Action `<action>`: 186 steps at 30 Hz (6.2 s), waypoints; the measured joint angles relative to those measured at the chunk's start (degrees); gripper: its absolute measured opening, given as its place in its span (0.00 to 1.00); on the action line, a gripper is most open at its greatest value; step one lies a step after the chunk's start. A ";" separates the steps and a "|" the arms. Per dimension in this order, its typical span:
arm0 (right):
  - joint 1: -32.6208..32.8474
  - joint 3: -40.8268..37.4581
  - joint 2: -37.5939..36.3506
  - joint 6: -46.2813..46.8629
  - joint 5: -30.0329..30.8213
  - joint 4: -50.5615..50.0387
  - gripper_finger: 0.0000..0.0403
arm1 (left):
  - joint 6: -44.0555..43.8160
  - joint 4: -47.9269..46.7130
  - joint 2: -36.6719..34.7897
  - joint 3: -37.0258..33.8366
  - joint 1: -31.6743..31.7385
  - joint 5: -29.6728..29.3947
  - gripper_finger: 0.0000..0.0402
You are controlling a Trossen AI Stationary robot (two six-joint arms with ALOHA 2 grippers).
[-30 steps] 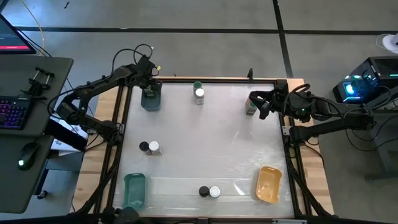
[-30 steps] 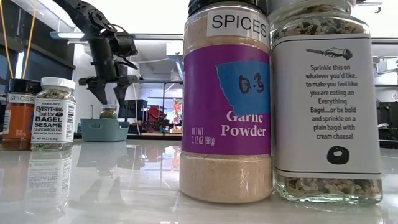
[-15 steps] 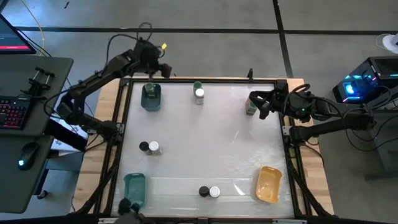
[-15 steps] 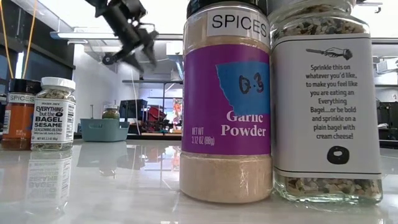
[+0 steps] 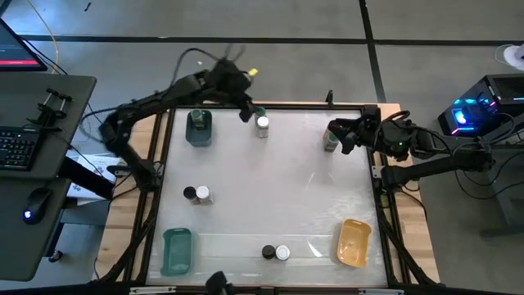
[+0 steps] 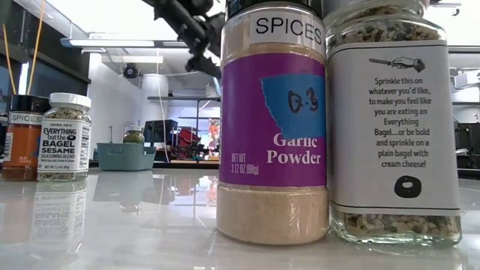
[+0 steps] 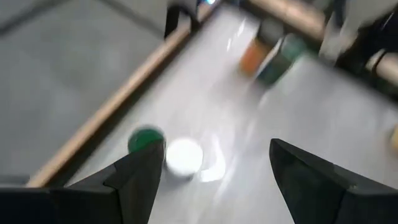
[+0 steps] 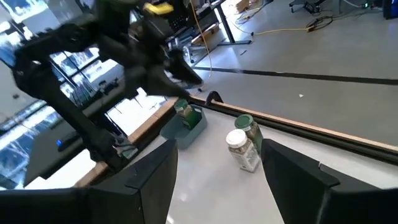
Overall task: Sort spices by type
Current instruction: Put the left green seasoning bottle into the blue bin
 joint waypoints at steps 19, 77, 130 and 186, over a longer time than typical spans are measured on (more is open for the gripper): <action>-0.01 0.00 0.71 1.15 0.71 -0.22 0.56 | 3.01 -11.68 22.75 19.41 0.67 -11.57 0.70; 0.00 0.00 5.73 1.04 0.80 1.48 0.56 | -38.36 -8.71 27.05 15.85 -3.31 -21.08 0.70; 0.00 0.00 5.75 1.52 4.09 1.39 0.56 | -14.07 -25.11 17.15 28.25 1.66 -25.97 0.42; -8.76 0.00 5.93 6.07 -1.08 0.77 0.56 | -11.32 0.76 -24.83 -42.49 14.04 -24.33 0.42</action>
